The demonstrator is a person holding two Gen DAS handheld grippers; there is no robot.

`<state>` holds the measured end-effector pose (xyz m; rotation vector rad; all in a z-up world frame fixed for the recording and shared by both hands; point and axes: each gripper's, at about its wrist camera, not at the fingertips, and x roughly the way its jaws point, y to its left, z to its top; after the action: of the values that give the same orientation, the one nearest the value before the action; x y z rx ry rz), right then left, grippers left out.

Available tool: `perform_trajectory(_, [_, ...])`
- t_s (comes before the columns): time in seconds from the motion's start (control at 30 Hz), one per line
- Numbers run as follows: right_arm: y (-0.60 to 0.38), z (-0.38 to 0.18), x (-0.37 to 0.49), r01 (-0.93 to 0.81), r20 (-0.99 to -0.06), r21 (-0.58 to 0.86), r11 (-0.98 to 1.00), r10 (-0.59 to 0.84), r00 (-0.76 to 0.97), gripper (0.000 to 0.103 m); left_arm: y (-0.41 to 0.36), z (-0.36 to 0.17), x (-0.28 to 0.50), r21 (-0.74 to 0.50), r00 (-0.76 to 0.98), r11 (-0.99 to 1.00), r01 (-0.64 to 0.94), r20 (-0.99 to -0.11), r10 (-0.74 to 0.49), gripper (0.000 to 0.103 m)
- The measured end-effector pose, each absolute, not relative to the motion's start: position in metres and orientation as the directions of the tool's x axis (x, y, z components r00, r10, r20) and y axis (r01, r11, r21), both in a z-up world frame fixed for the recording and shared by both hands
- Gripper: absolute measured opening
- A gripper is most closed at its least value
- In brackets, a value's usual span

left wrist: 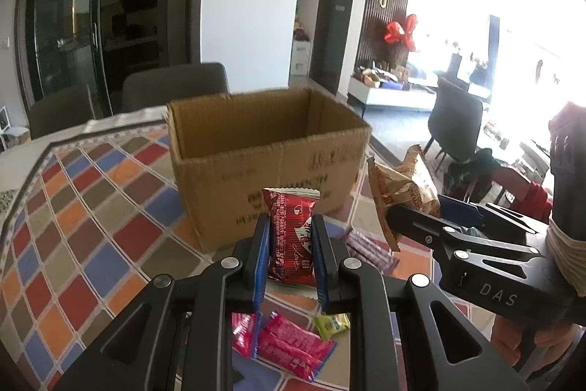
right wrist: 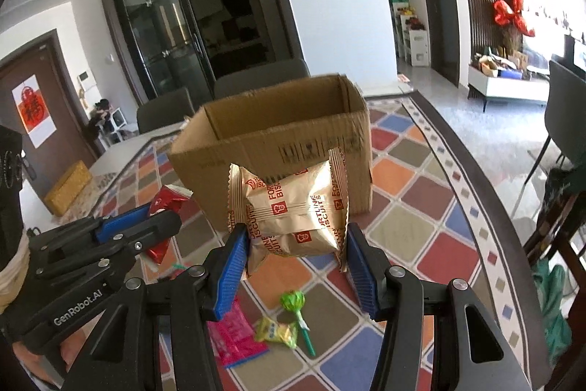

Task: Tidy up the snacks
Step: 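Lower the gold bag and red packet into the box and open both tools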

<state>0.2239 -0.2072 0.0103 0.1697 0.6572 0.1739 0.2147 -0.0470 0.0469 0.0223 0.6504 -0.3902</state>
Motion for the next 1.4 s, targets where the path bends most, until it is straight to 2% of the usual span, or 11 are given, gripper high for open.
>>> perform_trajectory(0.33, [-0.200, 0.050, 0.234, -0.143, -0.507, 0.181, 0.973, 0.217, 0.834, 0.054, -0.034, 0.082, 0.222, -0.086, 0.785, 0.937, 0.338, -0.524, -0.331, 0.022])
perform_trajectory(0.73, [-0.191, 0.076, 0.252, -0.169, -0.463, 0.164, 0.972, 0.227, 0.857, 0.054, -0.029, 0.111, 0.238, -0.054, 0.825, 0.945, 0.322, -0.473, -0.308, 0.022])
perform_trajectory(1.0, [-0.187, 0.084, 0.271, -0.178, -0.461, 0.144, 0.973, 0.225, 0.859, 0.054, -0.025, 0.113, 0.267, -0.072, 0.813, 0.945, 0.319, -0.491, -0.312, 0.022])
perform_trajectory(1.4, [-0.179, 0.078, 0.326, -0.180, -0.534, 0.105, 0.978, 0.208, 0.819, 0.054, -0.022, 0.099, 0.324, -0.111, 0.770, 0.948, 0.297, -0.560, -0.307, 0.022])
